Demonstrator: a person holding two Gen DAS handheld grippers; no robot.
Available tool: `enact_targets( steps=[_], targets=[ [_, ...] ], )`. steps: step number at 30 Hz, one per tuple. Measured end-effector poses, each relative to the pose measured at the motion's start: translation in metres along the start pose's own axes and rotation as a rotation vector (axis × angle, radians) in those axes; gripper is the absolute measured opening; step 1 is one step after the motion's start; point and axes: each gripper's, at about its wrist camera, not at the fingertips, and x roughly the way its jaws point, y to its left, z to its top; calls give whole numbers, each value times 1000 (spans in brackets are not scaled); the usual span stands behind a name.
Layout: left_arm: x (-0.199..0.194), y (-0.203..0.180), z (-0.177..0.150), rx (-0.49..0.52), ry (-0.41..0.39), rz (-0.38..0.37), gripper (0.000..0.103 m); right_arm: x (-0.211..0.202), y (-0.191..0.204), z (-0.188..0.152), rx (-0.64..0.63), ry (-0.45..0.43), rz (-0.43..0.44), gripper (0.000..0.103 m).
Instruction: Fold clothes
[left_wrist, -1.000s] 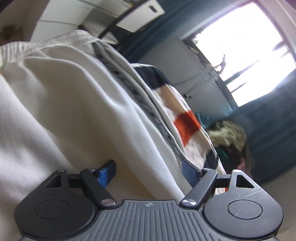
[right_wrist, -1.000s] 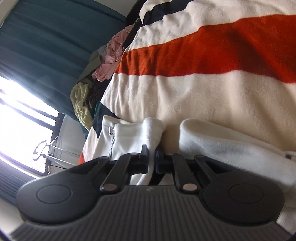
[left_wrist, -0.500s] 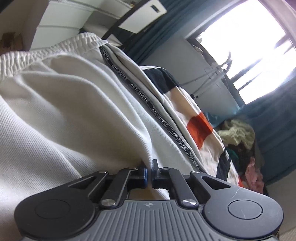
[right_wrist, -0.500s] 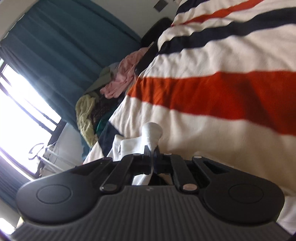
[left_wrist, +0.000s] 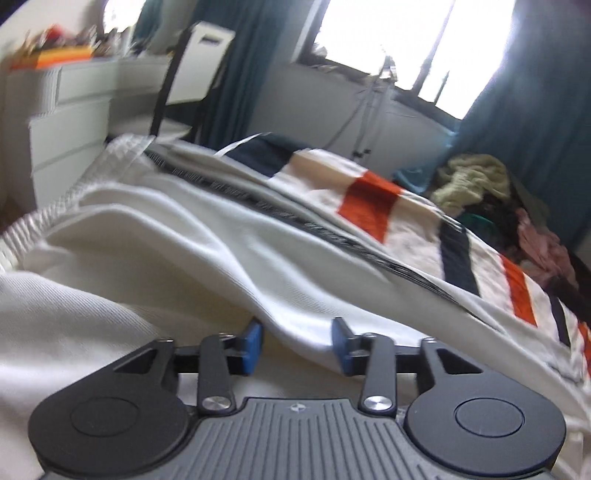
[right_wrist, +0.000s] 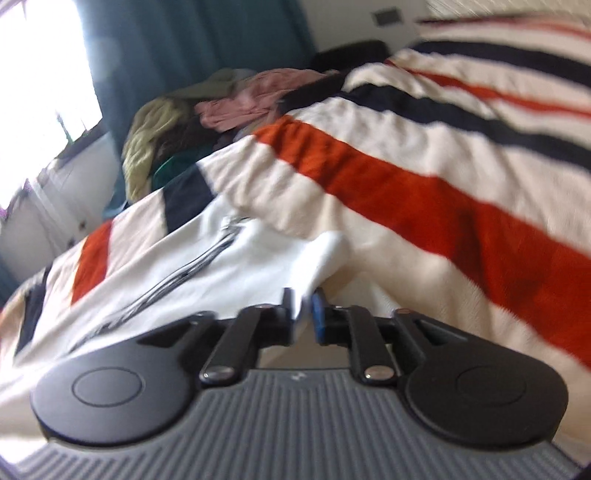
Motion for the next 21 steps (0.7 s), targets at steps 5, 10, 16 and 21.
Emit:
enact_targets(
  steps=[5, 10, 16, 21],
  targets=[
    [-50, -27, -12, 124, -63, -54, 74, -76, 33, -8, -122, -77, 122, 85],
    [-99, -19, -23, 121, -102, -70, 83, -150, 61, -29, -215, -80, 242, 85],
    [-124, 34, -23, -86, -55, -2, 89, -207, 82, -47, -275, -82, 314, 85],
    [-146, 79, -23, -257, -16, 55, 90, -210, 81, -51, -253, -81, 275, 85]
  ],
)
